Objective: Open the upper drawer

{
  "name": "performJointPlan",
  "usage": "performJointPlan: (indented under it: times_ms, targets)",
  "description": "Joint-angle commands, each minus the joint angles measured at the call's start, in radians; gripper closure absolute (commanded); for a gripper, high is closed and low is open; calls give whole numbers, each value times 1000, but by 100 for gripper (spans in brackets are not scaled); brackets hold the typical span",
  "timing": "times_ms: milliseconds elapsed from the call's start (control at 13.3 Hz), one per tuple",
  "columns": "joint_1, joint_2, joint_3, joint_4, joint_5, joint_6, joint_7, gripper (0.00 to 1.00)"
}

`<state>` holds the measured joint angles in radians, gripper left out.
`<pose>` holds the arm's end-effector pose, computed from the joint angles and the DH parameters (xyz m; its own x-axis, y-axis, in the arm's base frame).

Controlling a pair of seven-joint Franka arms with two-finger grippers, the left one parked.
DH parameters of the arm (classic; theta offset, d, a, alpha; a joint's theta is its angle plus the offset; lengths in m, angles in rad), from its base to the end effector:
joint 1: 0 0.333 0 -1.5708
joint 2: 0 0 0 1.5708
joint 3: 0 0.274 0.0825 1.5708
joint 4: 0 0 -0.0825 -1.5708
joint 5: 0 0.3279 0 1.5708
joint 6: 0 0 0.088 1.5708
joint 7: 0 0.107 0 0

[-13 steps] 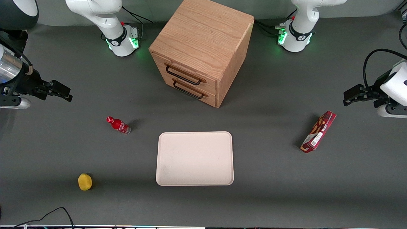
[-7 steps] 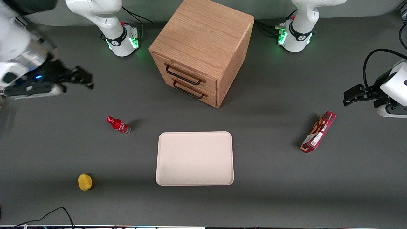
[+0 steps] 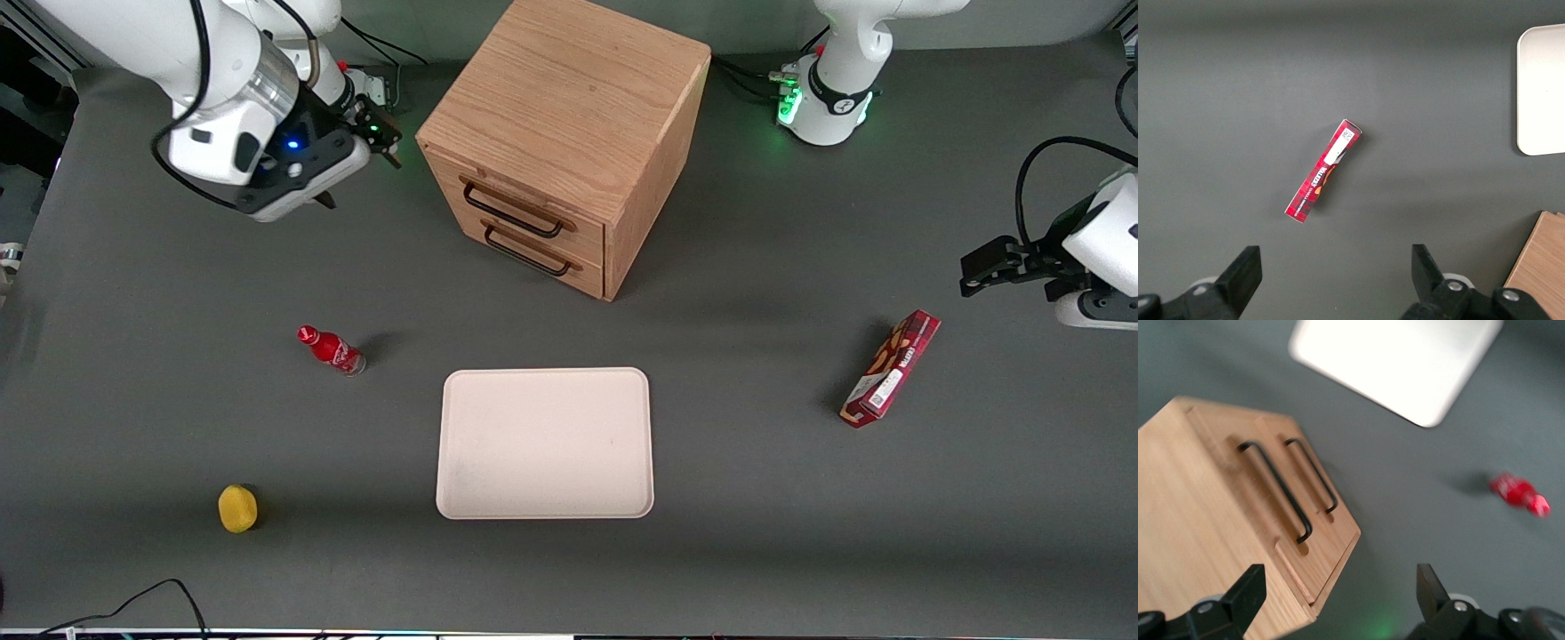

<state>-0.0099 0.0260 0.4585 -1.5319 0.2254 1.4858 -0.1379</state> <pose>0.4369 0.2353 0.5829 0.8235 0.5662 -0.0341 0.5430 -0.8042 -0.2417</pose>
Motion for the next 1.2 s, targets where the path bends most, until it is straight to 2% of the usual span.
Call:
performJointPlan:
  times_ms: [0,226,452,1129]
  targets:
    - [-9,76,-6,22,75,-22,-210,0]
    - [-4,179,28,21,166,-19,-233,0]
    - [10,255,38,10,166,-1,-236,0]
    - [10,256,112,-240,153,307,-246,0]
